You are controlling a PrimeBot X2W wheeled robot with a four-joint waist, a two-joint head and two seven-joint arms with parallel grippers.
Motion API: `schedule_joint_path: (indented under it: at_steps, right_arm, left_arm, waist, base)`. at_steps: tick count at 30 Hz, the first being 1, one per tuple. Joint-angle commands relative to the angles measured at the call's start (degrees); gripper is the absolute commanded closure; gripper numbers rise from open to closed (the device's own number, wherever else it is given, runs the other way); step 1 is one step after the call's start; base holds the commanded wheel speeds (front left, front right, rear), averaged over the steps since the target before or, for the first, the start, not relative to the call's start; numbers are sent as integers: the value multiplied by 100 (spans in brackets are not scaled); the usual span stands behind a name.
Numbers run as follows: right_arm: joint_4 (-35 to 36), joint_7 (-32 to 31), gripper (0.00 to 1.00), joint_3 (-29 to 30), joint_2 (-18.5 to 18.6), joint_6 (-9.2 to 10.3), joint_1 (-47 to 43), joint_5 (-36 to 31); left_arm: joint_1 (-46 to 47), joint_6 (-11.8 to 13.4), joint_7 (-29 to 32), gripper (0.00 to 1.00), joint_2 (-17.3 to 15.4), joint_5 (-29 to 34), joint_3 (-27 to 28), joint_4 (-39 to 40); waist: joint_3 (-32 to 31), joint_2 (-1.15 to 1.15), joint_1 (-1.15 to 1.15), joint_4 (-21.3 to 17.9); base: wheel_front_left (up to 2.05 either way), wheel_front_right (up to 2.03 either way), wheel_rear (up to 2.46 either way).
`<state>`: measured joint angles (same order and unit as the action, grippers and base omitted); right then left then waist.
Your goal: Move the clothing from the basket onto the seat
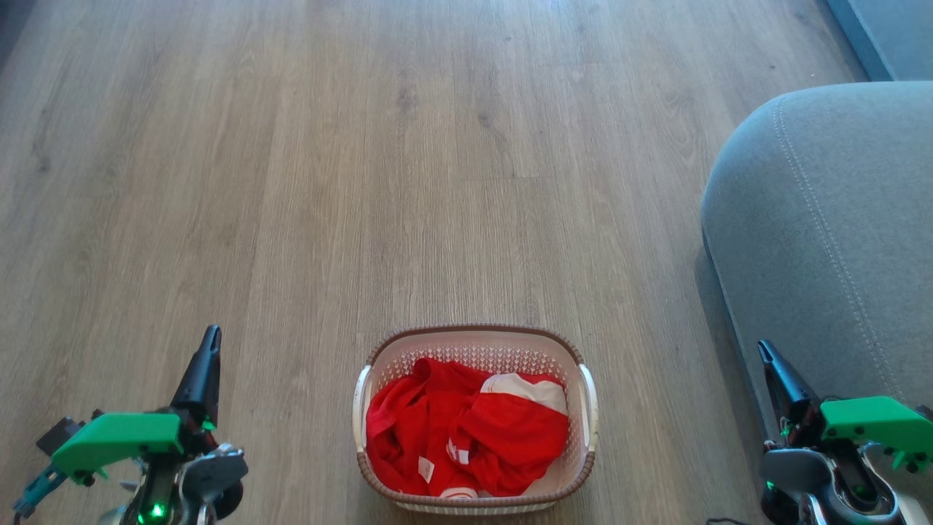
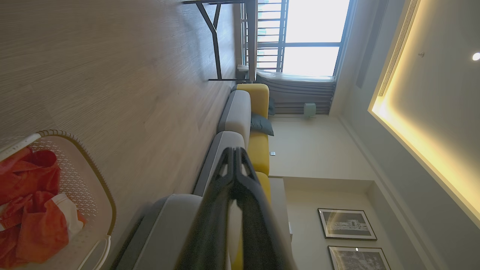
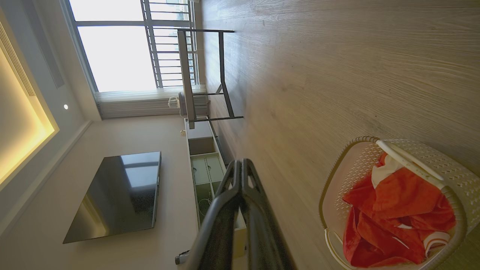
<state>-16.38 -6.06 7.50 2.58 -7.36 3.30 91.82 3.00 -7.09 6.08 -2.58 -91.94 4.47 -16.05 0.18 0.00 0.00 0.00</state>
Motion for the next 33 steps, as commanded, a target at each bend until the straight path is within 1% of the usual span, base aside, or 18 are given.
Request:
schedule_joint_path:
  at_steps: [1, 33]
  right_arm:
    - [235, -41, 100, -100, 30, -13, 288, 37]
    - [235, -41, 100, -100, 30, -13, 288, 37]
  left_arm:
    - [319, -40, 39, 100, -30, -25, 203, 202]
    - [319, -40, 39, 100, -30, -25, 203, 202]
  waist:
    - [0, 0, 0, 0]
    - [0, 0, 0, 0]
  base:
    - [0, 0, 0]
    - [0, 0, 0]
